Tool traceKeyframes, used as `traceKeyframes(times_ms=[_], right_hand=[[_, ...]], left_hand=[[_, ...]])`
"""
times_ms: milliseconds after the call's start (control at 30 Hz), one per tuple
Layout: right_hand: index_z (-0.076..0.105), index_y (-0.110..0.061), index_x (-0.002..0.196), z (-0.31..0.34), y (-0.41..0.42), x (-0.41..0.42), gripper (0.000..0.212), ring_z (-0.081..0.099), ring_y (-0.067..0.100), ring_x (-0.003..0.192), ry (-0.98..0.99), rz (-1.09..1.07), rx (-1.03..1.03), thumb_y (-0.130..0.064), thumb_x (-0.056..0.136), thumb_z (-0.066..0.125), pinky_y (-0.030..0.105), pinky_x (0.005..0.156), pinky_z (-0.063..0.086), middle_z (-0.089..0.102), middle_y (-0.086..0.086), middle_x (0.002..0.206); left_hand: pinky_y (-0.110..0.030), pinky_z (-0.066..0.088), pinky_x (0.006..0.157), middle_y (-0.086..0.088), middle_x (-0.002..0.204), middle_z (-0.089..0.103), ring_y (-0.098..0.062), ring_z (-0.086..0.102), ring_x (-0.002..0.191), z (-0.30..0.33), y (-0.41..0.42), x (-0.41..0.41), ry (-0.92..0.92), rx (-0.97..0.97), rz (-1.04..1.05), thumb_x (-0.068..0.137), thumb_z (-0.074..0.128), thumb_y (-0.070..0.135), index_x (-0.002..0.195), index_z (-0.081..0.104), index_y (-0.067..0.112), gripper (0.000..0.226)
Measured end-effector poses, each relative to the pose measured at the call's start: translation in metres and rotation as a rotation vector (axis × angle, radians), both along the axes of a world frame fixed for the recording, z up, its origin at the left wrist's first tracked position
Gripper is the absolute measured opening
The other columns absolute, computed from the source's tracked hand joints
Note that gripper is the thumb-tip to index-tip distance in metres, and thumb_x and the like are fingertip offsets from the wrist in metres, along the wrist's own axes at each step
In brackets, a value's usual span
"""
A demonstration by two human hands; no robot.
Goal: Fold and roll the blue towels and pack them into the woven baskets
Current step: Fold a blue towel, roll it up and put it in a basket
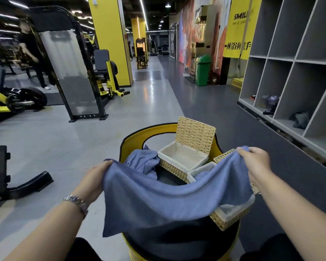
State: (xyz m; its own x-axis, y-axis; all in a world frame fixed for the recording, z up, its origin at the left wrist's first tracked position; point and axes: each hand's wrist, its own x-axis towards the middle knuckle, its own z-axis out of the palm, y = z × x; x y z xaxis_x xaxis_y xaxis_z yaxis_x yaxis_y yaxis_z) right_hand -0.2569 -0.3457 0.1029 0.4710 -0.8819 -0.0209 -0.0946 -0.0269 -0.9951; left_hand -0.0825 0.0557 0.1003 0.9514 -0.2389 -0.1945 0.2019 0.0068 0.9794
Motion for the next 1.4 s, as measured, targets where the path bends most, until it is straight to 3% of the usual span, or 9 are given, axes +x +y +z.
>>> traceKeyframes(times_ms=[133,300,500,800,933,1033,1167,1267,1400], right_hand=[[0.040,-0.011,0.062,0.015,0.060,0.026,0.031,0.026,0.018,0.060,0.073,0.110,-0.253,-0.023,0.083,0.060,0.030,0.057,0.020,0.028,0.008,0.060],[0.069,-0.006,0.078,0.019,0.121,0.050,0.021,0.064,0.017,0.071,0.025,0.334,-0.362,-0.023,0.087,0.061,0.030,0.064,0.045,0.071,0.002,0.071],[0.071,-0.012,0.080,-0.007,0.147,0.058,0.018,0.064,0.012,0.073,0.018,0.470,-0.541,-0.025,0.089,0.062,0.037,0.070,0.052,0.071,0.001,0.073],[0.069,-0.014,0.081,-0.067,0.143,0.066,0.021,0.060,0.013,0.080,0.076,0.551,-0.875,-0.025,0.087,0.053,0.033,0.075,0.050,0.068,-0.004,0.081],[0.068,-0.016,0.097,-0.074,0.138,0.068,0.033,0.058,0.011,0.092,0.137,0.623,-0.837,-0.042,0.081,0.057,0.025,0.085,0.045,0.067,-0.006,0.095],[0.066,-0.017,0.098,-0.077,0.136,0.068,0.028,0.057,0.006,0.091,0.175,0.599,-0.757,-0.034,0.077,0.072,0.020,0.082,0.043,0.065,-0.009,0.094],[0.070,-0.010,0.091,-0.071,0.137,0.066,0.007,0.055,0.007,0.083,0.140,0.549,-0.675,-0.012,0.085,0.065,0.015,0.071,0.043,0.067,-0.004,0.081],[0.070,-0.011,0.092,-0.066,0.134,0.063,0.013,0.060,0.009,0.082,0.104,0.566,-0.595,-0.006,0.087,0.059,0.021,0.071,0.048,0.070,-0.002,0.080],[0.069,-0.018,0.094,-0.059,0.129,0.056,0.016,0.066,0.008,0.086,0.034,0.687,-0.388,-0.010,0.092,0.056,0.026,0.078,0.054,0.071,-0.005,0.083]], left_hand=[[-0.030,0.044,0.061,-0.014,0.080,0.060,-0.022,0.057,0.073,0.011,-0.055,-0.022,-0.052,-0.048,-0.076,0.093,0.056,0.024,0.093,0.061,0.006,0.018],[-0.027,0.048,0.052,-0.004,0.059,0.048,-0.014,0.051,0.060,0.013,-0.112,-0.046,-0.185,0.028,-0.186,0.091,0.060,0.025,0.067,0.054,0.013,0.028],[-0.044,0.055,0.062,-0.022,0.067,0.056,-0.019,0.055,0.067,-0.021,-0.129,-0.047,-0.357,0.125,-0.235,0.086,0.062,0.041,0.076,0.061,0.006,0.036],[-0.031,0.056,0.058,-0.022,0.068,0.060,-0.020,0.060,0.062,-0.074,-0.139,-0.047,-0.209,0.057,-0.197,0.093,0.056,0.029,0.071,0.067,0.002,0.036],[-0.023,0.055,0.062,-0.018,0.084,0.070,-0.019,0.066,0.075,-0.073,-0.143,-0.050,-0.084,-0.091,-0.257,0.099,0.038,0.034,0.092,0.069,-0.002,0.048],[-0.026,0.055,0.073,-0.013,0.095,0.072,-0.016,0.067,0.087,-0.071,-0.137,-0.055,-0.217,-0.007,-0.391,0.102,0.027,0.040,0.100,0.070,0.010,0.052],[-0.025,0.048,0.081,0.004,0.094,0.065,-0.005,0.058,0.092,-0.080,-0.132,-0.049,-0.518,0.309,-0.295,0.100,0.039,0.028,0.095,0.062,0.022,0.024],[-0.014,0.043,0.085,0.011,0.110,0.060,0.002,0.055,0.103,-0.084,-0.128,-0.039,-0.533,0.292,-0.299,0.099,0.042,0.015,0.109,0.053,0.024,0.018],[-0.025,0.046,0.089,0.014,0.104,0.062,-0.008,0.057,0.103,-0.091,-0.130,-0.039,-0.605,0.300,-0.505,0.096,0.048,0.020,0.107,0.056,0.027,0.016]])
